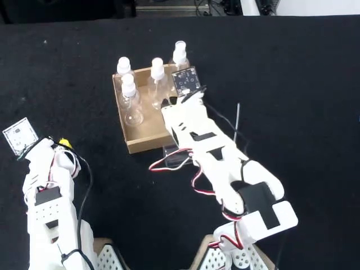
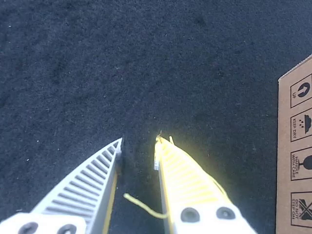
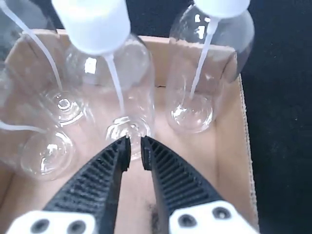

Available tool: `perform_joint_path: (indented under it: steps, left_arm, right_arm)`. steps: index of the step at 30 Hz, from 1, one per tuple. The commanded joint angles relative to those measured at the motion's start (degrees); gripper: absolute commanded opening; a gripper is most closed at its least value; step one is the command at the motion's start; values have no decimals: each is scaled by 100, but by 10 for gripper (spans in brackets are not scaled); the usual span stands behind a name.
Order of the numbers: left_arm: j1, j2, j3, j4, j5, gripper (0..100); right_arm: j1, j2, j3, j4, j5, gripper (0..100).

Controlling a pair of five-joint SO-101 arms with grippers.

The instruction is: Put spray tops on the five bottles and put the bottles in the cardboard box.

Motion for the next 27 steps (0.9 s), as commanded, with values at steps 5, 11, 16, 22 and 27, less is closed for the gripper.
perform_joint_path:
  steps: [5, 11, 16, 22, 27]
  left_arm:
    - [-22, -88, -127, -141, -44, 95]
    - [-22, -88, -127, -141, -44, 95]
    - [-31, -88, -40, -448, -44, 95]
    - [-31, -88, 154, -853, -44, 95]
    - [-31, -88, 163, -853, -44, 95]
  right_arm:
    - [-273, 321, -338, -185, 35, 11]
    - [-220, 330, -418, -185, 9, 11]
    - [-220, 382, -497, -193, 9, 12]
    - [-220, 382, -523, -185, 9, 12]
    - [-229, 382, -541, -185, 9, 12]
